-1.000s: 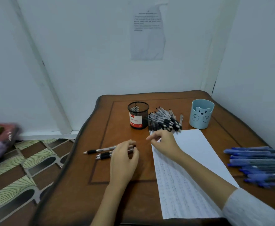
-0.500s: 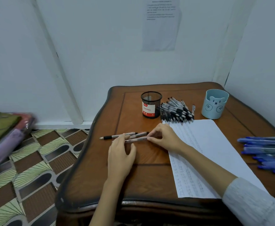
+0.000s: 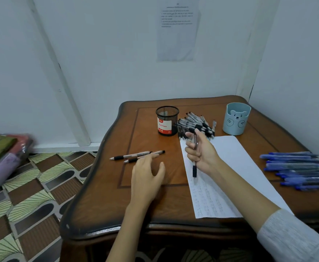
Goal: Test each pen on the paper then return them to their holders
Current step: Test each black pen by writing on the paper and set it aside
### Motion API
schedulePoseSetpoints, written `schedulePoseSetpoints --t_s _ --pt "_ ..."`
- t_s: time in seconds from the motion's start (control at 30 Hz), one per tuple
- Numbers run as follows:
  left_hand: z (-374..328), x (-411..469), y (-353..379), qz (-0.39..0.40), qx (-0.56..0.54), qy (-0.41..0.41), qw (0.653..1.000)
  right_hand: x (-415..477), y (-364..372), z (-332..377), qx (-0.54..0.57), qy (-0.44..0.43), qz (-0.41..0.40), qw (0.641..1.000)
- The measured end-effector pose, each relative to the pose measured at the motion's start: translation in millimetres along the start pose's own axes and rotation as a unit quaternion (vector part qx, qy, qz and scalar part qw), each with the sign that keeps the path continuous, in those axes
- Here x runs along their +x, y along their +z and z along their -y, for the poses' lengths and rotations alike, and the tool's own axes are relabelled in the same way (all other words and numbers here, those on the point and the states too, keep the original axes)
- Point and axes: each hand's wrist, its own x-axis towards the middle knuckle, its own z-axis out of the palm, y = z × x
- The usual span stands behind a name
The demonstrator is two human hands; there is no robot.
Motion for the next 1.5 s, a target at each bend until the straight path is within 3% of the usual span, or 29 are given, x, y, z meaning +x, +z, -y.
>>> schedulePoseSetpoints --t_s 0.17,0.3,0.43,0.57,0.73,0.9,1.03,1.3,1.5 --pt "-20.5 -6.7 19.3 0.056 -0.007 0.015 0.998 -21.5 -18.0 21.6 0.016 0.018 0.003 1.000" --pt "-38.1 -12.1 35.6 0.103 -0.015 0.053 0.993 -40.3 -37.2 41.2 0.059 -0.016 -0.009 0.998" --pt "-51.9 -15.9 51.4 0.170 -0.005 0.087 0.982 -59.8 -59.5 59.0 -0.065 -0.057 -0.059 0.994" --pt "-59.2 -20.4 62.3 0.224 0.037 0.109 0.968 -77.3 -85.8 62.3 -0.009 0.014 -0.056 0.998" --pt "-54.9 -24.0 66.1 0.284 0.097 0.109 0.948 -94.5 -98.1 50.9 -0.101 -0.003 -0.106 0.989" --pt "-56.0 -25.9 65.6 0.298 0.112 0.109 0.942 -111.9 -106.2 33.8 -0.277 -0.104 -0.176 0.939" --pt "-55.4 -26.9 65.9 0.290 0.110 0.104 0.945 -129.6 -104.9 27.1 -0.340 -0.145 -0.125 0.921" --pt "-55.3 -26.7 66.6 0.295 0.109 0.095 0.944 -137.1 -120.6 17.5 -0.493 -0.207 -0.133 0.834" --pt "-56.0 -26.8 65.9 0.292 0.098 0.092 0.947 -134.1 -125.3 13.7 -0.483 -0.208 -0.124 0.841"
